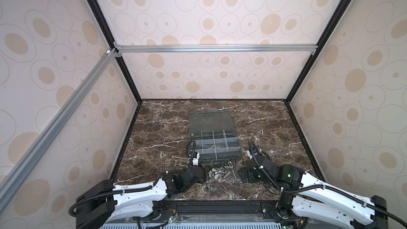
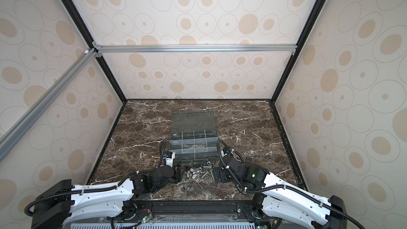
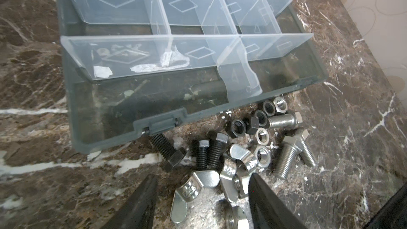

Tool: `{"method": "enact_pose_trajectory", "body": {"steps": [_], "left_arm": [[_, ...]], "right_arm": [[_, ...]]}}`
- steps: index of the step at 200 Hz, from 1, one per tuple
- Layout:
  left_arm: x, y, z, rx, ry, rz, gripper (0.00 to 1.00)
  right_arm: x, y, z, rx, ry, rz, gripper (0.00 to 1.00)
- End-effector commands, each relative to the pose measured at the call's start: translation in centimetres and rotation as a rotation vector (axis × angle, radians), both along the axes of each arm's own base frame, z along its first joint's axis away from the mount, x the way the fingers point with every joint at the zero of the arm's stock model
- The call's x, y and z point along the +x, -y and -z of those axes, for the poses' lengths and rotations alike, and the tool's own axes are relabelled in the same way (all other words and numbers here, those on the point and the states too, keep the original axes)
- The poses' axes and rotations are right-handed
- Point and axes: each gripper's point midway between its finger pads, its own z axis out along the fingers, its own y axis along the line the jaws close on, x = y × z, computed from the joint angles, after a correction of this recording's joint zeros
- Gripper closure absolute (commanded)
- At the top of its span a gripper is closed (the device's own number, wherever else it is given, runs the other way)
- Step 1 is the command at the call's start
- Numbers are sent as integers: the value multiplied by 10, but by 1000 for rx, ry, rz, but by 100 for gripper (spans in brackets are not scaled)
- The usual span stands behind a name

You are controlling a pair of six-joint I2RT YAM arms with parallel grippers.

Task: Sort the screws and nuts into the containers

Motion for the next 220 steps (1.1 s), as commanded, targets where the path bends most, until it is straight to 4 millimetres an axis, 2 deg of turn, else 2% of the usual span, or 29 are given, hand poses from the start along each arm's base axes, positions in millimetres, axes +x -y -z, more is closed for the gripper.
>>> {"method": "enact_pose_trajectory", "body": {"steps": [1,50,76,157,220], "left_arm": [[9,2,-12,-6,7,-74,35],[10,-2,8,37,-62,-145,35],[12,3,12,39,-78,-156,35],[25,0,32,56,-159,-219,39],[28,-5,36,107,-167,-249,43]], "right_arm": [[-1,-1,-3,-11,-15,5,0],[-3,-8,-4,-14,-40,-30,0],[-2,-8,-6,-17,-36,-32,0],[-2,-17,-7,1,-42,-59,0],[2,-22,-11,1,-23,-79,0]]}}
